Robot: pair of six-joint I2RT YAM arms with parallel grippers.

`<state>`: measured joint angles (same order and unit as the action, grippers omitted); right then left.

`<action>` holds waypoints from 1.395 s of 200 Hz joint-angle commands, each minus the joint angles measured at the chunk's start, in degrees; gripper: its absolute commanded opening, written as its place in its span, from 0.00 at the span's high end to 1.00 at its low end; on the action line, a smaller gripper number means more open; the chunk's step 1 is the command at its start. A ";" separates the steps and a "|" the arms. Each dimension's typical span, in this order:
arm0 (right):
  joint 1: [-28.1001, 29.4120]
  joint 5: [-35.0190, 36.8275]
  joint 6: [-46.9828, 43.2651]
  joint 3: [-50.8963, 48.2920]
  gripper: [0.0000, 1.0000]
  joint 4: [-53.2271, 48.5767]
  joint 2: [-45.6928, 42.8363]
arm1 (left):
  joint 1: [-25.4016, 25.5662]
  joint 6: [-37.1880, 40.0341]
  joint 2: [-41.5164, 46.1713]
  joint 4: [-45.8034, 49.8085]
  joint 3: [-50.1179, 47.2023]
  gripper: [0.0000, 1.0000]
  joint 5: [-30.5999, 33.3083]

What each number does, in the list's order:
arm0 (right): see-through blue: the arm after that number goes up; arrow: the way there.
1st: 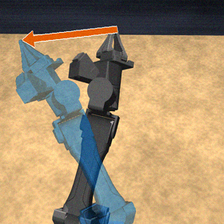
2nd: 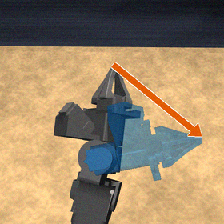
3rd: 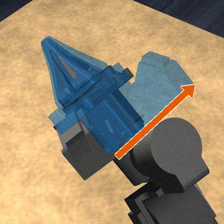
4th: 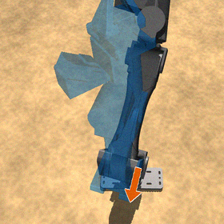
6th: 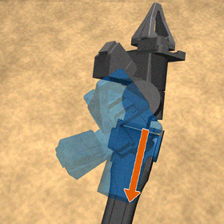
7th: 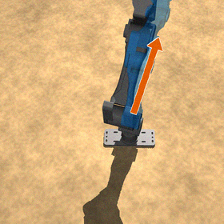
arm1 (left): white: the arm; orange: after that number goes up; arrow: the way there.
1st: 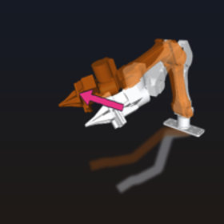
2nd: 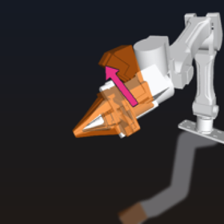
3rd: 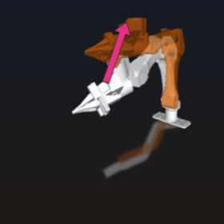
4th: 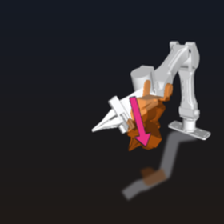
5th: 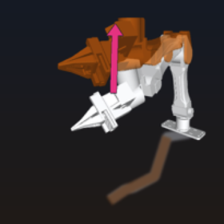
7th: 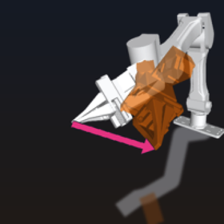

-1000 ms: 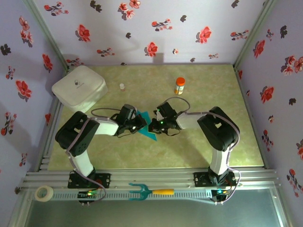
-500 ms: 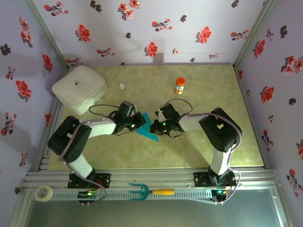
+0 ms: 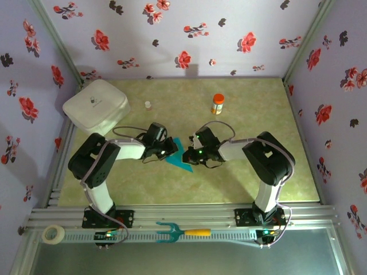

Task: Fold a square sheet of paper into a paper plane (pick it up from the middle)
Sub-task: Fourth fold the wing at the center of the table.

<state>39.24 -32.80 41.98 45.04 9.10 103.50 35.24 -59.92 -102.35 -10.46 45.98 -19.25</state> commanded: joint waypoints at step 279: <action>-0.40 2.73 0.15 -4.02 1.00 -7.97 0.67 | -7.64 9.18 8.78 11.57 5.15 0.95 0.47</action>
<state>38.98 -33.28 42.02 42.87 11.66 102.61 23.81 -50.04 -95.37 4.01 54.33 -17.45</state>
